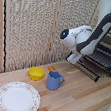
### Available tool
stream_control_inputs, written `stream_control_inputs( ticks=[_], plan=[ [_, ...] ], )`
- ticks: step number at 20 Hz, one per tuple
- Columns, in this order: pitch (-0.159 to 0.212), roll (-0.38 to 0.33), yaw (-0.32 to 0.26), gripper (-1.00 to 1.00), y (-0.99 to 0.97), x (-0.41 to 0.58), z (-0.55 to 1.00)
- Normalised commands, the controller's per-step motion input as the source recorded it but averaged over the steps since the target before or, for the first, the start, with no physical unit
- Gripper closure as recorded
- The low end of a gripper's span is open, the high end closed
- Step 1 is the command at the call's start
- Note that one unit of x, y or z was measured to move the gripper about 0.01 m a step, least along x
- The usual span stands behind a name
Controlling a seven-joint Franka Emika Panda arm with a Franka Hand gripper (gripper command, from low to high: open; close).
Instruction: Position your gripper near the tray handle while precisely lining it up. Firmly yet gently grip the handle, ensuring a strong hold. Slide the tray into the oven in a steady manner until it's entirely inside. Relinquish the handle as it sits within the oven and extract your gripper with care.
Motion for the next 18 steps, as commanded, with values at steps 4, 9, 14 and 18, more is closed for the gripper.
stream_control_inputs(
  ticks=[4,9,14,18],
  plan=[
    [0.000,-0.086,0.038,-1.00,-0.53,0.181,-0.14],
    [0.007,-0.132,0.031,-1.00,-0.44,0.131,-0.03],
    [0.025,-0.106,0.043,-1.00,-0.31,0.050,0.00],
    [0.032,-0.129,0.050,-1.00,-0.04,0.000,0.00]
  ],
)
